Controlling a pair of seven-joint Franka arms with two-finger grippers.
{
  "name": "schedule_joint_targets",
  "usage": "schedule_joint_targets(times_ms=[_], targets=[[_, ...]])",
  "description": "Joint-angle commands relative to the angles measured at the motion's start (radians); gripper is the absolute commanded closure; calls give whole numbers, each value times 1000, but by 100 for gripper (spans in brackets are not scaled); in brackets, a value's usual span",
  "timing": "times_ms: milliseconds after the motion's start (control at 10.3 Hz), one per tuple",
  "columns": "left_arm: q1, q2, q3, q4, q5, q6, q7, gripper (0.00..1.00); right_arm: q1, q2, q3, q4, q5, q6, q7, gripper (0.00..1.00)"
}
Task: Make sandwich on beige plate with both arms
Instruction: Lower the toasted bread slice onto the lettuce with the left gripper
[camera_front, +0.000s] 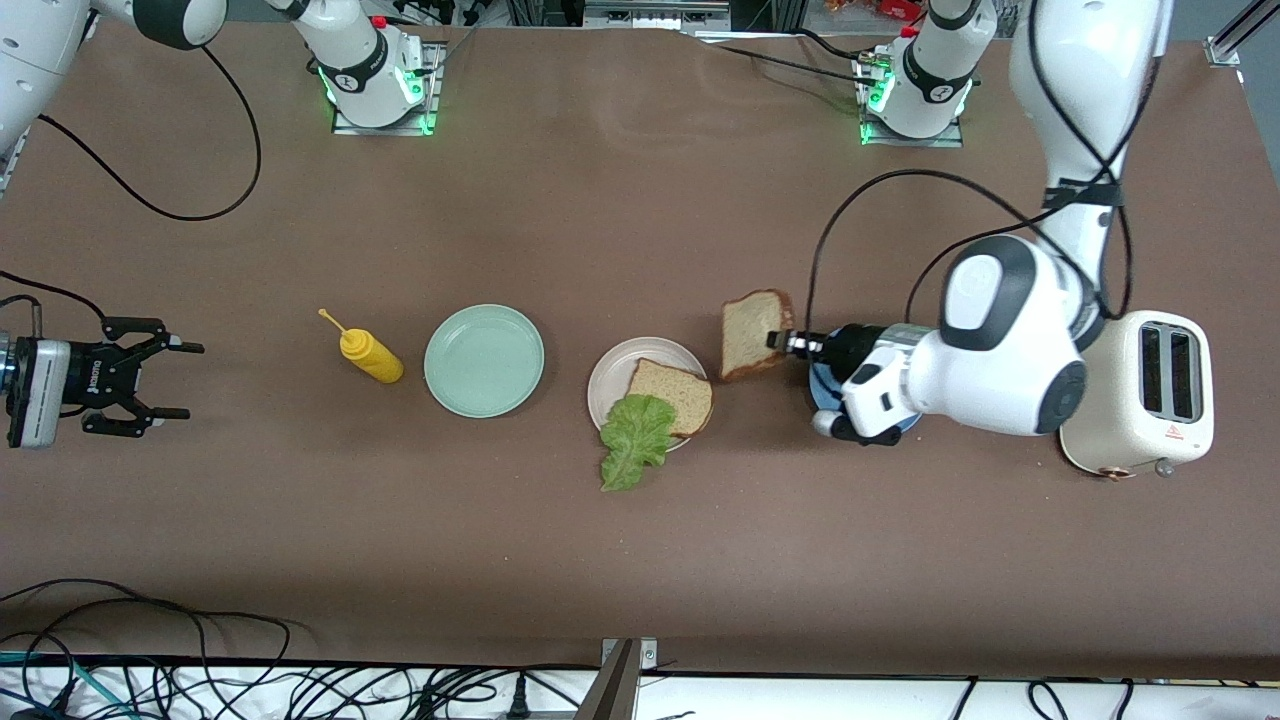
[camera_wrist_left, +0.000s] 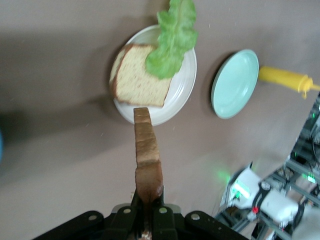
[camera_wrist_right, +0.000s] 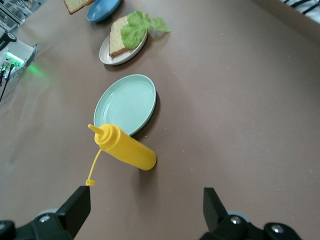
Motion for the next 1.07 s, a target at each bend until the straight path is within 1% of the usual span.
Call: schedule_joint_targets(times_ms=[0, 97, 195, 292, 390, 487, 682, 779, 974], targets=[[-45, 59, 12, 51, -116, 93, -83, 100, 34, -14, -13, 27, -60, -15, 87, 0], [-49, 78, 12, 51, -203, 125, -85, 100, 45, -20, -13, 38, -87, -17, 128, 0], [-63, 90, 12, 51, -248, 150, -83, 100, 50, -25, -11, 47, -92, -17, 160, 0], [-80, 99, 12, 51, -253, 191, -85, 100, 77, -46, -5, 47, -101, -14, 209, 0], [-98, 116, 12, 51, -255, 255, -85, 100, 94, -81, 3, 47, -176, -6, 290, 0], [-124, 133, 12, 51, -263, 314, -94, 100, 112, -118, 28, 47, -254, -4, 381, 0], [-144, 153, 12, 51, -330, 356, -99, 100, 132, -122, 27, 92, -268, -4, 464, 0], [-147, 159, 12, 51, -333, 356, -99, 100, 129, -117, 30, 111, -265, -7, 463, 0], [-149, 170, 12, 51, -333, 356, -97, 100, 135, -119, 30, 113, -270, -6, 467, 0]])
